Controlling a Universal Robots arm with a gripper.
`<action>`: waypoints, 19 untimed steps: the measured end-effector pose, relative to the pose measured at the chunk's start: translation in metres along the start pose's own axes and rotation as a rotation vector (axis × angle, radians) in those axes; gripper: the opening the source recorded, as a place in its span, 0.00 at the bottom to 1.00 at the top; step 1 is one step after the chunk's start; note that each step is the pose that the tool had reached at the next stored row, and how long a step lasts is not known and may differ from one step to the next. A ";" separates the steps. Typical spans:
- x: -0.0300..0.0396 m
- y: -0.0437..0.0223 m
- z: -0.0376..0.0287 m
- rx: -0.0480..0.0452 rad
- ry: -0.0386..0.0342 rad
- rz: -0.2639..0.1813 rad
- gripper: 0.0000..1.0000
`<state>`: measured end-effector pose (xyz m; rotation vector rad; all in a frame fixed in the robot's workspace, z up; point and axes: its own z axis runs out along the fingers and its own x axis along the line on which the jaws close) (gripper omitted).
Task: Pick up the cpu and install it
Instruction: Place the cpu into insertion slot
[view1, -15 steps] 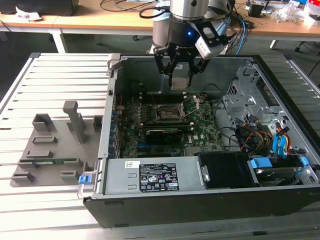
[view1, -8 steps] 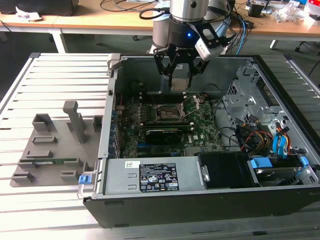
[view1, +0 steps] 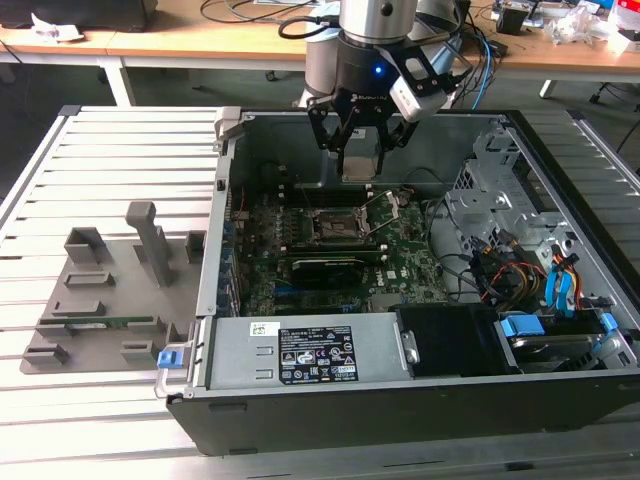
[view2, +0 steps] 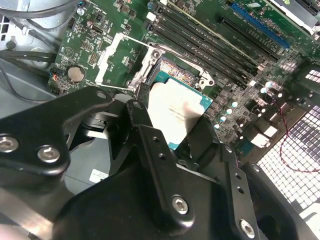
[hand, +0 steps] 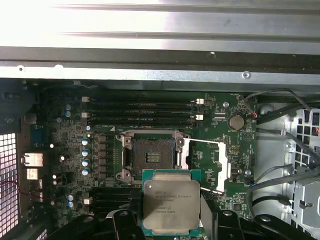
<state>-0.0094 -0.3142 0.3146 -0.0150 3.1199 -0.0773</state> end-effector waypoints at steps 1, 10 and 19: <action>0.0000 0.0000 0.0000 0.0000 0.0000 0.000 0.55; 0.0000 0.0000 0.0003 0.0045 0.0090 0.183 0.55; 0.0000 0.0000 0.0004 0.0122 0.0191 0.389 0.55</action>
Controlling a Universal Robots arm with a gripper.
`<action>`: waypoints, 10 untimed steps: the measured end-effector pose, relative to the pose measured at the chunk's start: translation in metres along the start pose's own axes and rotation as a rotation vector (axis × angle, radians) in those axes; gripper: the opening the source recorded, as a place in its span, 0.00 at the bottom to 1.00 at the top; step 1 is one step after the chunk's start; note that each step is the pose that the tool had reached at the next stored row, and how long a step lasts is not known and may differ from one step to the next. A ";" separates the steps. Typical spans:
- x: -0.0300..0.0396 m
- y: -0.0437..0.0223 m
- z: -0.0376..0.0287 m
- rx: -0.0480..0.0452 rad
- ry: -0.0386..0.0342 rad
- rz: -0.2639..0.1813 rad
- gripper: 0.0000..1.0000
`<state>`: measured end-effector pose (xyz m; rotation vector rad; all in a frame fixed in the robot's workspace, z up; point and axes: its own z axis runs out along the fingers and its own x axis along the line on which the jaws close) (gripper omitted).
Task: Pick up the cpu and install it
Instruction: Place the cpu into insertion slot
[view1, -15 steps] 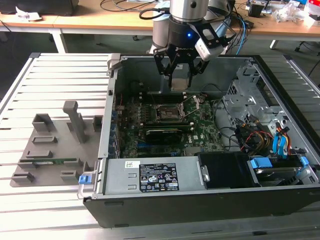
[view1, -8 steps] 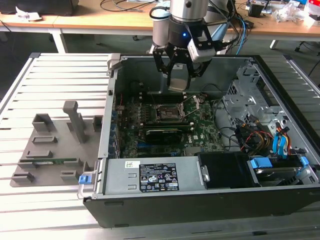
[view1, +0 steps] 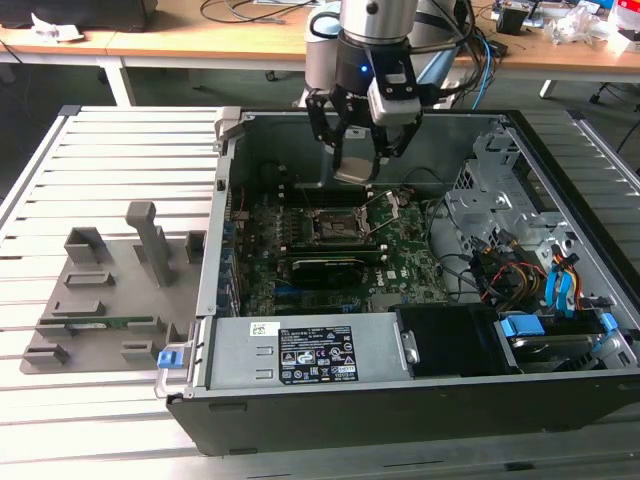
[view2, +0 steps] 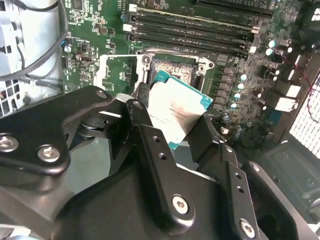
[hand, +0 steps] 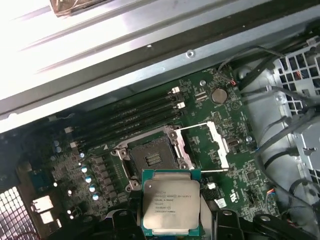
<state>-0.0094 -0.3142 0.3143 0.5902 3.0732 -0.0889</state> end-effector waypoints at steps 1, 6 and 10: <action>0.0000 0.0000 0.0000 0.0006 0.0011 0.022 0.55; 0.0000 0.0000 0.0001 0.0034 0.0064 0.123 0.55; 0.0000 0.0000 0.0002 0.0045 0.0092 0.176 0.55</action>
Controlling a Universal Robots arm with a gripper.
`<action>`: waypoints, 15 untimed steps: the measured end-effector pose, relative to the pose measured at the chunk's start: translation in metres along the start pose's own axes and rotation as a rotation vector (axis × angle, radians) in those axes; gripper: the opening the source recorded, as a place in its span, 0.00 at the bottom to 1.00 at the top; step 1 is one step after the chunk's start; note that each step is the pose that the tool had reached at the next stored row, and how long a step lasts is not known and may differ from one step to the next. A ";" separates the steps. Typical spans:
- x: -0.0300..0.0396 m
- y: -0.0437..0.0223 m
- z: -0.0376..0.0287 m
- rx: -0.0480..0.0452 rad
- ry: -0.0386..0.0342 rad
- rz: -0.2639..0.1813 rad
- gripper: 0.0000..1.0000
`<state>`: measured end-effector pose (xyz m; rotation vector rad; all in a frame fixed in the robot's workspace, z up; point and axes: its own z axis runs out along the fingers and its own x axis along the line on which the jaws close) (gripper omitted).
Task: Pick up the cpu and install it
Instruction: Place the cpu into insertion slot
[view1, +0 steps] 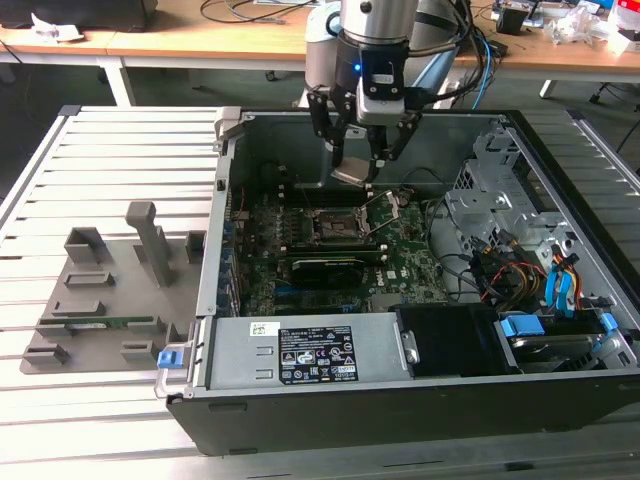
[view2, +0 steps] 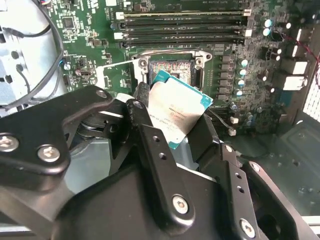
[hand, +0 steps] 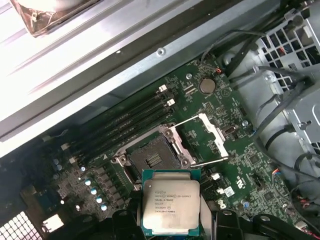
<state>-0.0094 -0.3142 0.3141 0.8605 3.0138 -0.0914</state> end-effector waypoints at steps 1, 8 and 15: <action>0.0000 0.0000 0.0000 0.0004 0.0010 0.017 0.55; 0.0000 0.0000 0.0001 0.0023 0.0049 0.093 0.55; 0.0000 0.0000 0.0002 0.0041 0.0094 0.174 0.55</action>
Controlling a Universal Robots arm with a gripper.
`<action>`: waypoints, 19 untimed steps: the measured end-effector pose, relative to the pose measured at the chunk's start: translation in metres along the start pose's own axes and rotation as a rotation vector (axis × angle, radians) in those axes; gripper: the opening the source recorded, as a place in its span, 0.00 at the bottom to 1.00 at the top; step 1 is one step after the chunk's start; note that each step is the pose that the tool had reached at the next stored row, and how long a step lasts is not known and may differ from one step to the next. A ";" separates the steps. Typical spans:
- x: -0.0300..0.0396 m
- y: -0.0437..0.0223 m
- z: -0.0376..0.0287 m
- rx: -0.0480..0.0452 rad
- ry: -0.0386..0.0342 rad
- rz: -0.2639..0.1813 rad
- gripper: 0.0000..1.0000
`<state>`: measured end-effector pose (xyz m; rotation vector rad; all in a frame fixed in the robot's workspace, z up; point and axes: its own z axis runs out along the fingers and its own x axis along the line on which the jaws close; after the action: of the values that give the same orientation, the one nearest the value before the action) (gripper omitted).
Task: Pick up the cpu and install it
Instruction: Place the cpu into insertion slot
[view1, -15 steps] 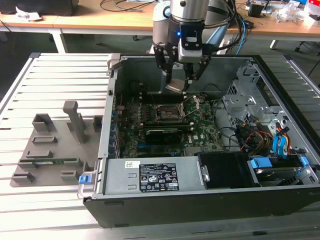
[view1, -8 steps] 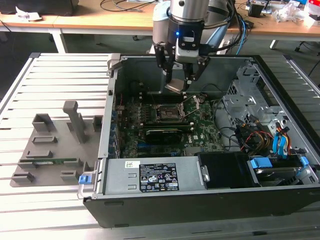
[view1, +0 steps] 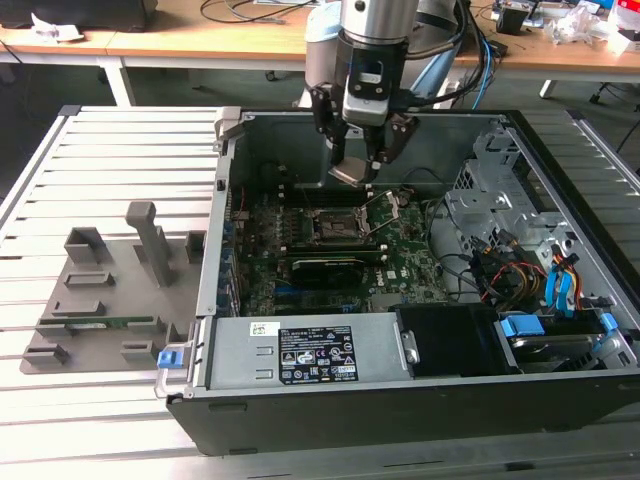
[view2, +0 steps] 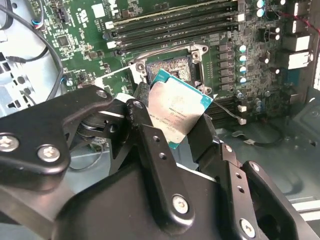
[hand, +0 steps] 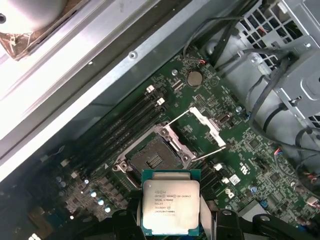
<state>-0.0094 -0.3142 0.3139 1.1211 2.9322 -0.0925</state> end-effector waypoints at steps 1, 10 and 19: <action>0.0000 0.0000 0.0000 0.0001 0.0005 0.009 0.55; 0.0000 0.0000 0.0001 0.0029 0.0074 0.135 0.55; 0.0000 0.0000 0.0001 0.0053 0.0121 0.228 0.55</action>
<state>-0.0094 -0.3142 0.3138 1.4503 2.7914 -0.0929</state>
